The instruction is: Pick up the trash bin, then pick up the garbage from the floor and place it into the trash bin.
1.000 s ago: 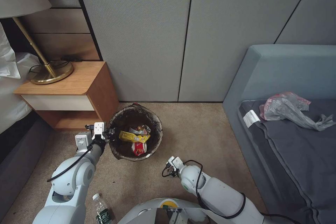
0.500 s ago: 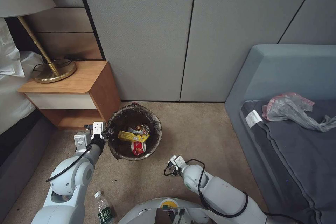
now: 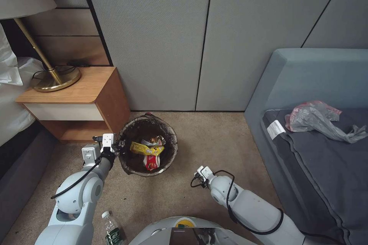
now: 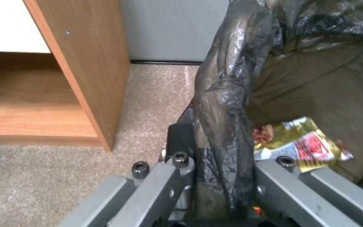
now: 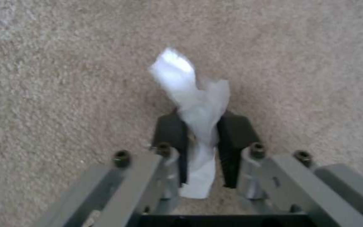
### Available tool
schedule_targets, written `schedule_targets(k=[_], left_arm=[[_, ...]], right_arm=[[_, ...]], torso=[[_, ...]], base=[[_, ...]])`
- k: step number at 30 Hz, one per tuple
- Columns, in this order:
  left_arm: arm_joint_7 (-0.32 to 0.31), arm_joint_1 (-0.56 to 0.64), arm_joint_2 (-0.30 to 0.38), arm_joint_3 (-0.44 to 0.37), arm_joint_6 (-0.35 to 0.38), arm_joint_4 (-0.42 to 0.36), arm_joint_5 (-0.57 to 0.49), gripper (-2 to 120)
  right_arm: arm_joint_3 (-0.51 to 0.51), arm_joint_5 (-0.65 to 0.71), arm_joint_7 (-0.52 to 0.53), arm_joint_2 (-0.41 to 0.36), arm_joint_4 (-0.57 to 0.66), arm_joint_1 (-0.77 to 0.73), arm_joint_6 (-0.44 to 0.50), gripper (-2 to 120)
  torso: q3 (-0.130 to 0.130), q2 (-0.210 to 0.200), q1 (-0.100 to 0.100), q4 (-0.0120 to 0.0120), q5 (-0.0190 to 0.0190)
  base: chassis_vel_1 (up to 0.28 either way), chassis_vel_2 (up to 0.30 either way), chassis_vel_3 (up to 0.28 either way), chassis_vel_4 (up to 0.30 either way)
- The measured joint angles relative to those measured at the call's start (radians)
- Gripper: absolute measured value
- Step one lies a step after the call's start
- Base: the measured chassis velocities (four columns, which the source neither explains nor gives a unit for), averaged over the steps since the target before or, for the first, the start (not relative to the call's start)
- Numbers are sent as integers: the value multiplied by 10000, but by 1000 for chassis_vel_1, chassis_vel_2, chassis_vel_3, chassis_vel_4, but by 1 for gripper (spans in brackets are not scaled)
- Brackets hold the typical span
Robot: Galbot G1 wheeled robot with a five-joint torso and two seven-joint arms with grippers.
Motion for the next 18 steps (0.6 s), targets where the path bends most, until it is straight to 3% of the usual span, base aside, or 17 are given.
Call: schedule_targets(k=[4, 5, 18], left_arm=[[2, 1, 7, 1, 1, 0, 1, 0], [3, 0, 11, 1, 1, 0, 2, 0], [10, -4, 23, 65, 0, -5, 47, 0]], right_arm=[[34, 47, -5, -80, 87, -4, -20, 12], [38, 60, -6, -94, 104, -5, -24, 0], [148, 344, -76, -423, 553, -21, -110, 0]], torso=[[0, 0, 0, -1, 14], [0, 0, 0, -1, 18], [-2, 0, 0, 2, 21]], base=[[0, 0, 0, 0], [0, 0, 0, 0], [0, 0, 0, 0]])
